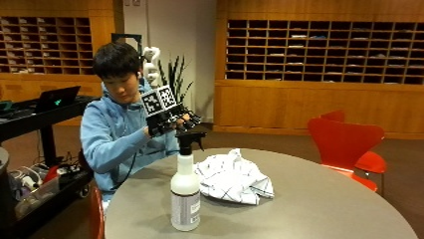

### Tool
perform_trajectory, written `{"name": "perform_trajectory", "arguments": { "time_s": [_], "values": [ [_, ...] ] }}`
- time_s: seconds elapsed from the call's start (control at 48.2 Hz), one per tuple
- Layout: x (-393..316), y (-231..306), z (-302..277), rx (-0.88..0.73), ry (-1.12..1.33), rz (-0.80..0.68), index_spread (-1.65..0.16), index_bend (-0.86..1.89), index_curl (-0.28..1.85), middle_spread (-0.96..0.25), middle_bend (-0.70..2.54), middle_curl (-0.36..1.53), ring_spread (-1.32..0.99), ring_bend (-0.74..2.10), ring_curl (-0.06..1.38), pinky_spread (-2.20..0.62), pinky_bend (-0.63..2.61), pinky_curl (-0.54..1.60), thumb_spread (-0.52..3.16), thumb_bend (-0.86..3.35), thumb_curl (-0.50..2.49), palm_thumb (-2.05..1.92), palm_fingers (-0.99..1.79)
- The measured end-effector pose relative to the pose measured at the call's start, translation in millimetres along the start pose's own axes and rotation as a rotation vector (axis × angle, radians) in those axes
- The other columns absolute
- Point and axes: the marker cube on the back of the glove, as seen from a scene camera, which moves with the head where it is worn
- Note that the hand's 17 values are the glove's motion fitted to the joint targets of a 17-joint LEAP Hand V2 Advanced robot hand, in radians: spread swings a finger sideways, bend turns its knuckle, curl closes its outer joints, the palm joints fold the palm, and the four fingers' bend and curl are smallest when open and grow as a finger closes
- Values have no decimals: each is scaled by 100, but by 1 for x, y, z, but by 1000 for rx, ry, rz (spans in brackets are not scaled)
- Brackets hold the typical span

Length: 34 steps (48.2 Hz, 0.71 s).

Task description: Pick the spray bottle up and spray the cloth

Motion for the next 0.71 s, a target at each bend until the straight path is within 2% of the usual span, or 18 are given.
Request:
{"name": "perform_trajectory", "arguments": {
  "time_s": [0.124,0.27,0.581,0.705],
  "values": [
    [2,5,-6,81,-36,7,-28,14,11,-2,25,13,5,35,15,14,47,19,74,23,12,40,51],
    [7,16,-17,210,-89,17,-32,13,15,-3,26,19,5,37,19,17,47,23,97,22,16,45,50],
    [43,46,-41,424,-169,78,-34,11,18,-3,26,27,6,38,24,19,47,28,112,15,24,52,47],
    [80,61,-48,540,-224,133,-32,10,18,-3,26,29,6,40,26,19,48,30,113,11,26,54,46]
  ]
}}
